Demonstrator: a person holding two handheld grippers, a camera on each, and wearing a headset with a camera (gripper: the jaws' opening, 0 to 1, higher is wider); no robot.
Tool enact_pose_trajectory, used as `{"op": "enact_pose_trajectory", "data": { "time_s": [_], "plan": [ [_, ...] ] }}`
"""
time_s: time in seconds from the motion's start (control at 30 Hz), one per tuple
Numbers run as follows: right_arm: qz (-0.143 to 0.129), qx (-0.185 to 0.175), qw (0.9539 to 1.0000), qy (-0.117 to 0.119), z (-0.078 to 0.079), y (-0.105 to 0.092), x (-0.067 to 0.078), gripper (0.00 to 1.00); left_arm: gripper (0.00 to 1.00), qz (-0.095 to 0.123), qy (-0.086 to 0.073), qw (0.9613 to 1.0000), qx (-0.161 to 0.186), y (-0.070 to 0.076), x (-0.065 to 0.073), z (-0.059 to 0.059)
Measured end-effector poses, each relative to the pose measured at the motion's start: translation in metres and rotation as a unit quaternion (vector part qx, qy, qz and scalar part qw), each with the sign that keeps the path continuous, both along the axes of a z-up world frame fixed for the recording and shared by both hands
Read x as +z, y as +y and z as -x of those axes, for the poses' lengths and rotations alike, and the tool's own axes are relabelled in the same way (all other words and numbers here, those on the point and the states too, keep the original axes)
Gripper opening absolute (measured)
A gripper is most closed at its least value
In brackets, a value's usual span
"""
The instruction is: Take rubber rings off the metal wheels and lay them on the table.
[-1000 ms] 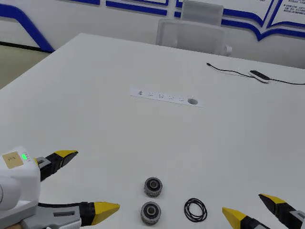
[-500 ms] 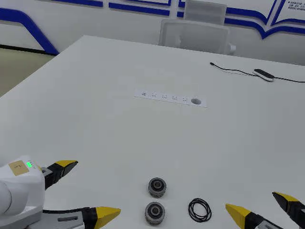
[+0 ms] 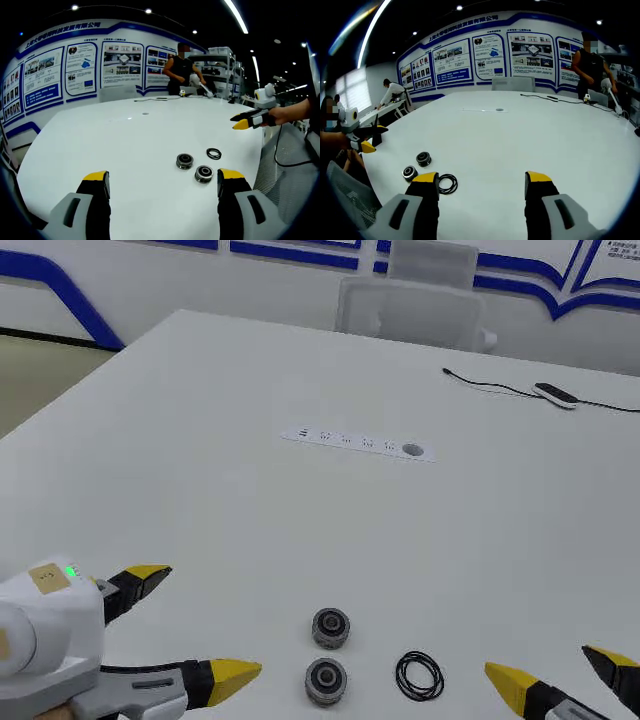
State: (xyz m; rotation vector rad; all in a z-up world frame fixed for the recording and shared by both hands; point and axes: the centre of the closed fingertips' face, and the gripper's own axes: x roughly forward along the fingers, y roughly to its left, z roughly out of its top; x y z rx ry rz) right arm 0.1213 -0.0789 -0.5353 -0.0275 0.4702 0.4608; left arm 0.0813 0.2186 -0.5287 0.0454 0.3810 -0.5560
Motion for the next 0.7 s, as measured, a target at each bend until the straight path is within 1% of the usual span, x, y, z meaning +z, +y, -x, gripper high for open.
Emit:
{"op": "enact_pose_trajectory", "data": {
  "time_s": [0.1,0.23,0.27,0.33,0.7],
  "plan": [
    [-0.001,0.0,1.0,0.0,-0.0014,0.0033,0.0006,0.7,0.91,-0.001,0.0,1.0,-0.001,-0.0013,0.0009,0.0001],
    [-0.01,0.0,0.9999,-0.001,-0.0024,0.0071,0.0021,0.7,0.91,-0.001,-0.001,1.0,-0.002,-0.0021,0.003,-0.0013],
    [-0.012,0.0,0.9999,-0.001,-0.0027,0.0084,0.0024,0.7,0.91,-0.004,-0.002,1.0,-0.002,-0.0013,0.0032,-0.0023],
    [-0.013,0.001,0.9999,-0.001,-0.0033,0.0094,0.0024,0.7,0.9,-0.003,-0.002,1.0,-0.002,-0.0013,0.0038,-0.0035],
    [-0.025,-0.007,0.9997,-0.001,-0.0085,0.0084,0.0046,0.68,0.9,0.002,-0.008,1.0,0.0,-0.005,0.006,-0.0075]
  ]
}}
